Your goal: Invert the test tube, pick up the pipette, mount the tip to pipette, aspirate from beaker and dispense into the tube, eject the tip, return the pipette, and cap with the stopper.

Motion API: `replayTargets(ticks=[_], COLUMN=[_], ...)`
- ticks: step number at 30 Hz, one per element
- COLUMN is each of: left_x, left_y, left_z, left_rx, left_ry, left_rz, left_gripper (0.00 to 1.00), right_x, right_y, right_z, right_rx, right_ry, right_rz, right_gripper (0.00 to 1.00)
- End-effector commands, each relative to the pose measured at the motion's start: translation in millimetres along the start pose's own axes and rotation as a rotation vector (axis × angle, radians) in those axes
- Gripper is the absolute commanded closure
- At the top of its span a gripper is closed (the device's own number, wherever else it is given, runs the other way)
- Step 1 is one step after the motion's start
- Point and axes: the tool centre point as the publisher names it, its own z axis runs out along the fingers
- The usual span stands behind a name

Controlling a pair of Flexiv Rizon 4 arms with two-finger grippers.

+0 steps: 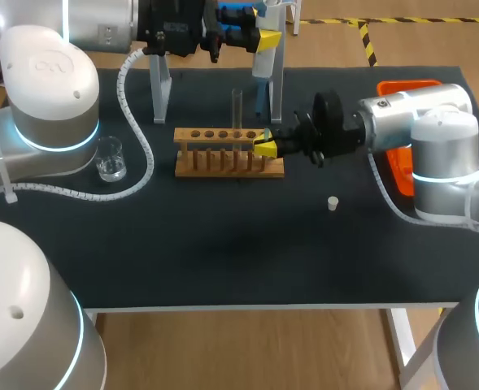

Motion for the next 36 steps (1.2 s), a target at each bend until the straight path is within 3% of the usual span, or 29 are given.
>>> replayTargets(ticks=[1, 21, 36], left_x=[0.4, 0.4, 0.4], left_y=[0.1, 0.1, 0.1], left_z=[-0.3, -0.3, -0.3], left_rx=[0.002, 0.002, 0.002], left_ry=[-0.001, -0.001, -0.001], left_rz=[0.0, 0.0, 0.0], left_gripper=[1.0, 1.0, 1.0], right_x=[1.2, -8.3, -9.2], right_y=[0.4, 6.9, 28.0], right_z=[-0.6, 5.5, 11.7], right_rx=[0.001, 0.023, 0.019], right_ry=[-0.003, -0.007, 0.005], right_rz=[-0.001, -0.017, -0.054], right_gripper=[1.0, 1.0, 1.0])
